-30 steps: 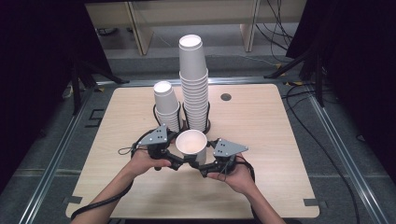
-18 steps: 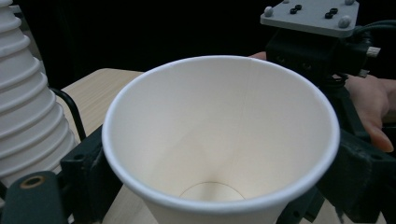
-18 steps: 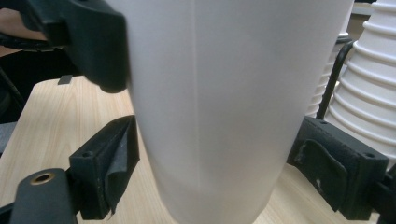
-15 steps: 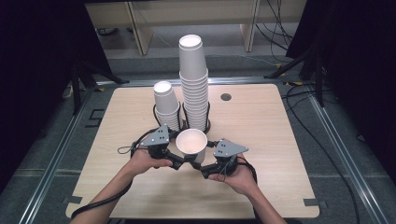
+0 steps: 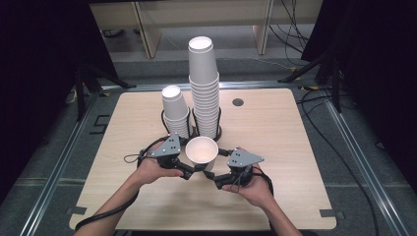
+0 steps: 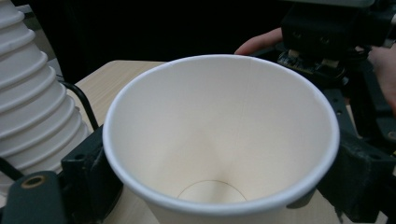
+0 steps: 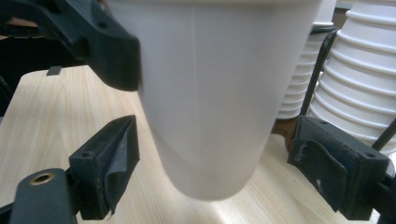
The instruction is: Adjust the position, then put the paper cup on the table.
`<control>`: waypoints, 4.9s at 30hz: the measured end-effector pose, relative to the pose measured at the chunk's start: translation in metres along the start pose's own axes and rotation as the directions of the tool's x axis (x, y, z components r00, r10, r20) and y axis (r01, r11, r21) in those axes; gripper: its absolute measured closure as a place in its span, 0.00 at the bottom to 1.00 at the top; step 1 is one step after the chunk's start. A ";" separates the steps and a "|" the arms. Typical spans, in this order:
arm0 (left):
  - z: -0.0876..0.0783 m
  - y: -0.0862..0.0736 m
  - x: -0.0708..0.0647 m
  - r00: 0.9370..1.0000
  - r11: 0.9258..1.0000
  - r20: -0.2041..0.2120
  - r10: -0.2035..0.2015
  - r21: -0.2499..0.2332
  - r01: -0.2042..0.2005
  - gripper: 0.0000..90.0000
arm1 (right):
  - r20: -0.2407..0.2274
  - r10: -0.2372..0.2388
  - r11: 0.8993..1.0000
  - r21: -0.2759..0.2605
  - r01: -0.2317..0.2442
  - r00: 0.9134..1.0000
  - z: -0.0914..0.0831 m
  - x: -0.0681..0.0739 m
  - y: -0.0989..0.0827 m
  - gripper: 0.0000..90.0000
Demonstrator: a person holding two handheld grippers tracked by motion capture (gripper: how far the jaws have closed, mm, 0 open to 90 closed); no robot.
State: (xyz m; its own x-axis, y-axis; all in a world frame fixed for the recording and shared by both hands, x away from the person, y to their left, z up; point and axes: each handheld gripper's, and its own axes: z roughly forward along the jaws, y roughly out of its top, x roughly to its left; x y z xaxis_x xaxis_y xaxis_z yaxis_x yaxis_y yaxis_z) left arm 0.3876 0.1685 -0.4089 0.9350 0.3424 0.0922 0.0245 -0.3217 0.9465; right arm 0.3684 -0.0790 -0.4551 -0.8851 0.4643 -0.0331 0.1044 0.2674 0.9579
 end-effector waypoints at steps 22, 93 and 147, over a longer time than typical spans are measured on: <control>-0.045 -0.017 -0.003 0.992 0.997 -0.108 -0.063 -0.053 0.058 0.13 | 0.130 0.074 0.995 -0.073 -0.065 0.989 -0.032 -0.017 -0.009 0.17; -0.117 -0.090 -0.033 0.890 0.981 -0.413 -0.194 -0.072 0.180 0.14 | 0.337 0.187 0.982 -0.094 -0.165 0.923 -0.072 -0.046 -0.035 0.17; -0.116 -0.093 -0.034 0.906 0.977 -0.367 -0.212 -0.107 0.186 0.00 | 0.342 0.189 0.982 -0.073 -0.175 0.920 -0.071 -0.045 -0.035 0.17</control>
State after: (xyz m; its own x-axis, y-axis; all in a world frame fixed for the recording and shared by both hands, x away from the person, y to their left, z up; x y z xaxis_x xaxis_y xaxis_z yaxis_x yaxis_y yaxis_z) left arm 0.3126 0.2895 -0.4644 0.7119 0.7023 -0.0042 0.1598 -0.1562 0.9747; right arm 0.3724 -0.1689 -0.4672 -0.6395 0.7669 0.0535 0.2240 0.1194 0.9673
